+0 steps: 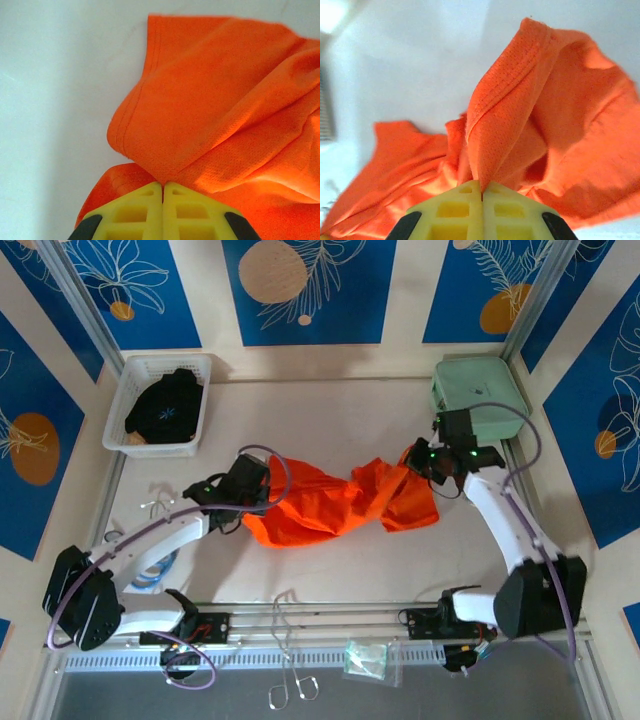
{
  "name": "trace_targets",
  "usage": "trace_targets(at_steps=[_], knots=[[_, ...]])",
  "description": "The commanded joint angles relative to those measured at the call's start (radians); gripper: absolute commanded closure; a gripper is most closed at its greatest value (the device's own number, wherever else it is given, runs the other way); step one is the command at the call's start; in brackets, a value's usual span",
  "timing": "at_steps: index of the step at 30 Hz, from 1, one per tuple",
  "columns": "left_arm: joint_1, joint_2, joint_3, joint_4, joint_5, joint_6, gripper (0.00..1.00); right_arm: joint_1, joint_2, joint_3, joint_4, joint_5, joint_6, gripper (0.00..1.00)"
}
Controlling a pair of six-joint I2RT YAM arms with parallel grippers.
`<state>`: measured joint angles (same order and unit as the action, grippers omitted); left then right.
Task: Fold and stack the t-shirts
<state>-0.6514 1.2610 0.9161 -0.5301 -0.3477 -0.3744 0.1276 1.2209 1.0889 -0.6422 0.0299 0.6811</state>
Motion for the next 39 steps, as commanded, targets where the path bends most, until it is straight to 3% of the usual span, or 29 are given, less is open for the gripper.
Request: trace_targets(at_steps=[1,6,12,15,18,22,28,31,39], knots=[[0.014,-0.013,0.066,-0.055,-0.108,0.038,1.00,-0.016,-0.084,0.008,-0.045,-0.037,-0.007,1.00],[0.020,-0.020,0.062,-0.061,-0.178,0.021,1.00,-0.017,-0.244,-0.147,-0.178,0.029,0.066,1.00],[0.024,-0.015,0.006,-0.027,-0.167,-0.005,1.00,-0.018,-0.425,-0.438,-0.309,0.039,0.172,1.00],[0.025,-0.002,-0.009,-0.018,-0.154,-0.014,1.00,-0.019,-0.476,-0.537,-0.308,-0.023,0.202,0.72],[0.026,0.003,-0.025,-0.006,-0.145,-0.020,1.00,-0.021,-0.498,-0.524,-0.301,-0.032,0.203,0.43],[0.026,0.000,-0.038,0.004,-0.136,-0.023,1.00,-0.023,-0.440,-0.394,-0.295,-0.012,0.144,0.25],[0.026,-0.012,-0.067,0.029,-0.115,-0.030,1.00,-0.023,-0.211,-0.230,-0.241,-0.034,0.002,0.26],[0.025,-0.013,-0.074,0.037,-0.104,-0.035,1.00,-0.017,-0.088,-0.213,-0.189,-0.053,-0.037,0.30],[0.026,-0.005,-0.071,0.045,-0.091,-0.033,1.00,0.022,0.143,-0.228,-0.044,-0.053,-0.042,0.31]])
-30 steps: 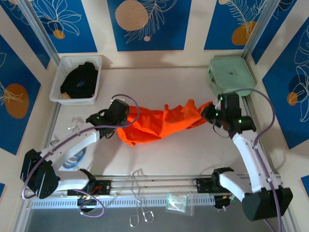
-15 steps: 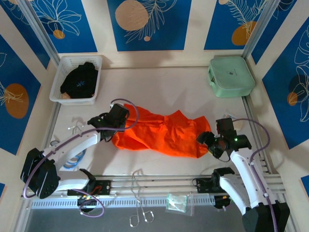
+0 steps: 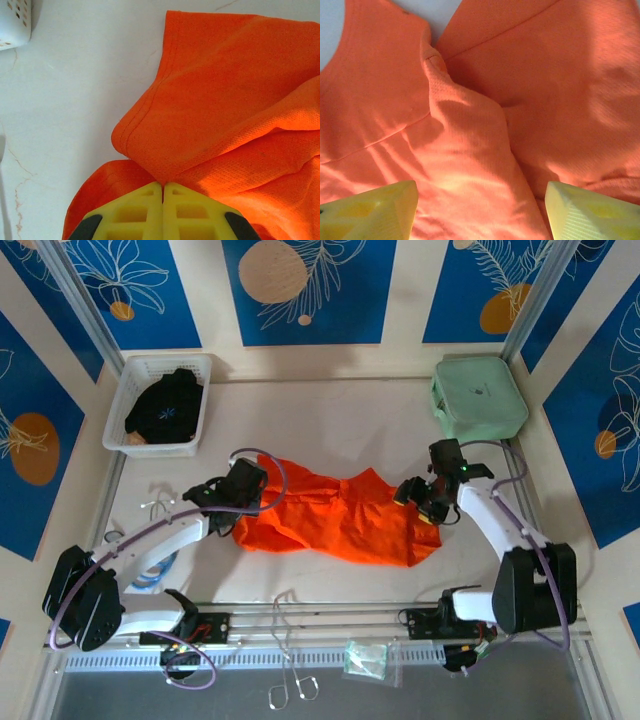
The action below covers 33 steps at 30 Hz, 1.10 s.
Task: Fold and stack the t-shirts
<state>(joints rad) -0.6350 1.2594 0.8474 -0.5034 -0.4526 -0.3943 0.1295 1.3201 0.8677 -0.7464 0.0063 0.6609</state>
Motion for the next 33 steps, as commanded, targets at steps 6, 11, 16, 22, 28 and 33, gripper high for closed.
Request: trace_targets(at_steps=[6,11,16,22,28,33], knots=[[0.009,0.003,-0.001,0.023,0.020,-0.013,1.00,0.055,0.173,0.020,0.112,-0.006,-0.025,0.53],[0.009,-0.013,0.001,0.010,0.019,-0.012,1.00,0.067,0.148,0.082,0.074,0.004,-0.030,1.00],[0.009,-0.055,0.043,-0.039,0.028,0.000,1.00,0.085,0.017,0.224,-0.056,0.044,-0.051,1.00],[0.008,-0.121,0.157,-0.130,0.044,0.044,1.00,0.080,-0.093,0.367,-0.172,0.112,-0.074,1.00],[0.008,-0.165,0.313,-0.239,0.075,0.106,1.00,0.075,-0.163,0.431,-0.229,0.094,-0.078,1.00],[0.008,-0.158,0.490,-0.337,0.106,0.163,1.00,0.076,-0.206,0.537,-0.286,0.093,-0.093,1.00]])
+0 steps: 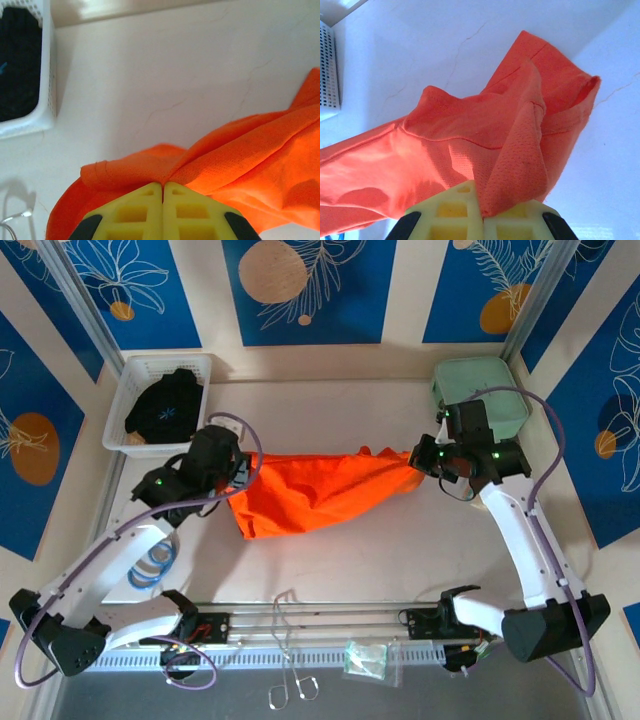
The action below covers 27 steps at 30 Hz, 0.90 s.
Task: Fold and stack the t-shirts
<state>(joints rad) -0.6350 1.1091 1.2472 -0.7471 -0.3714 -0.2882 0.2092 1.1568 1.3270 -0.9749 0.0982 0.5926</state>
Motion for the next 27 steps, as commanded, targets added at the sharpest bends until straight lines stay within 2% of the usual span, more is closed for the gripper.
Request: trace_targets(at_steps=[1,8,12,16,23,27], knots=[[0.008,-0.002,0.122,-0.108,0.025,0.067,1.00,-0.004,-0.047,0.100,-0.067,0.003,-0.028,1.00],[0.008,0.064,0.336,-0.180,-0.021,0.127,1.00,-0.005,-0.039,0.266,-0.118,0.054,-0.073,1.00],[0.009,0.120,0.380,-0.164,-0.073,0.172,1.00,-0.019,-0.002,0.311,-0.111,0.075,-0.095,1.00],[0.013,0.212,0.386,-0.107,-0.161,0.223,1.00,-0.061,0.073,0.316,-0.074,0.044,-0.110,1.00],[0.095,0.494,0.394,0.111,-0.322,0.289,1.00,-0.115,0.324,0.375,0.053,0.019,-0.123,1.00],[0.151,0.690,0.436,0.218,-0.341,0.285,1.00,-0.119,0.533,0.475,0.108,-0.001,-0.136,1.00]])
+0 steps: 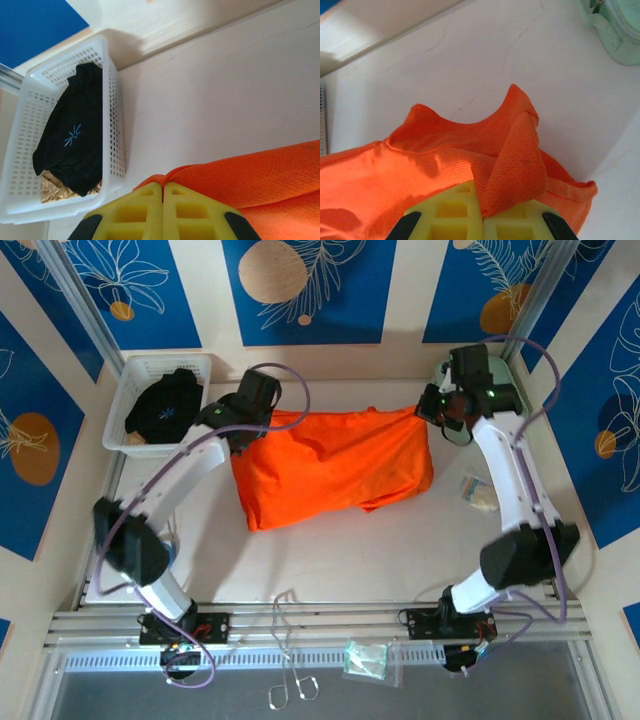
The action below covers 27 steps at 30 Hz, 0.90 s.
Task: Fold and stack the t-shirts
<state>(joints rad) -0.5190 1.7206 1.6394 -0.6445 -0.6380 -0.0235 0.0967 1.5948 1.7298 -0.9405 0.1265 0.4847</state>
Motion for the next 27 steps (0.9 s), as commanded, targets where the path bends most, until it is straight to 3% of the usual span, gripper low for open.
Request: trace_targets(at_steps=[1,5,6,8,10,11,13,14,17,23,27], knots=[[0.044,0.128,0.061,0.137,-0.085,0.016,1.00,-0.007,0.160,0.115,0.076,-0.031,-0.035,1.00],[0.050,0.270,0.121,0.200,-0.153,0.018,0.97,-0.006,0.425,0.332,0.029,-0.043,-0.044,1.00],[0.050,0.289,0.134,0.200,-0.156,0.013,0.87,-0.006,0.479,0.383,0.017,-0.045,-0.046,1.00],[0.048,0.304,0.151,0.184,-0.147,-0.009,0.57,0.000,0.600,0.516,-0.027,-0.051,-0.051,0.96],[0.044,0.288,0.151,0.160,-0.133,-0.035,0.31,0.005,0.700,0.644,-0.075,-0.050,-0.059,0.74],[0.039,0.272,0.146,0.146,-0.128,-0.046,0.22,0.010,0.740,0.712,-0.104,-0.051,-0.063,0.57],[0.022,0.229,0.125,0.118,-0.125,-0.057,0.00,0.021,0.794,0.814,-0.155,-0.050,-0.070,0.36],[0.010,0.205,0.116,0.093,-0.123,-0.061,0.01,0.029,0.803,0.837,-0.172,-0.044,-0.074,0.26],[-0.033,0.137,0.085,-0.003,-0.106,-0.099,0.01,0.056,0.745,0.764,-0.169,-0.001,-0.080,0.15],[-0.095,0.049,-0.048,-0.279,0.035,-0.317,0.01,0.086,0.379,0.138,0.061,0.076,-0.009,0.16],[-0.095,-0.024,-0.280,-0.215,0.175,-0.435,0.00,0.064,0.173,-0.230,0.162,0.085,0.065,0.19]])
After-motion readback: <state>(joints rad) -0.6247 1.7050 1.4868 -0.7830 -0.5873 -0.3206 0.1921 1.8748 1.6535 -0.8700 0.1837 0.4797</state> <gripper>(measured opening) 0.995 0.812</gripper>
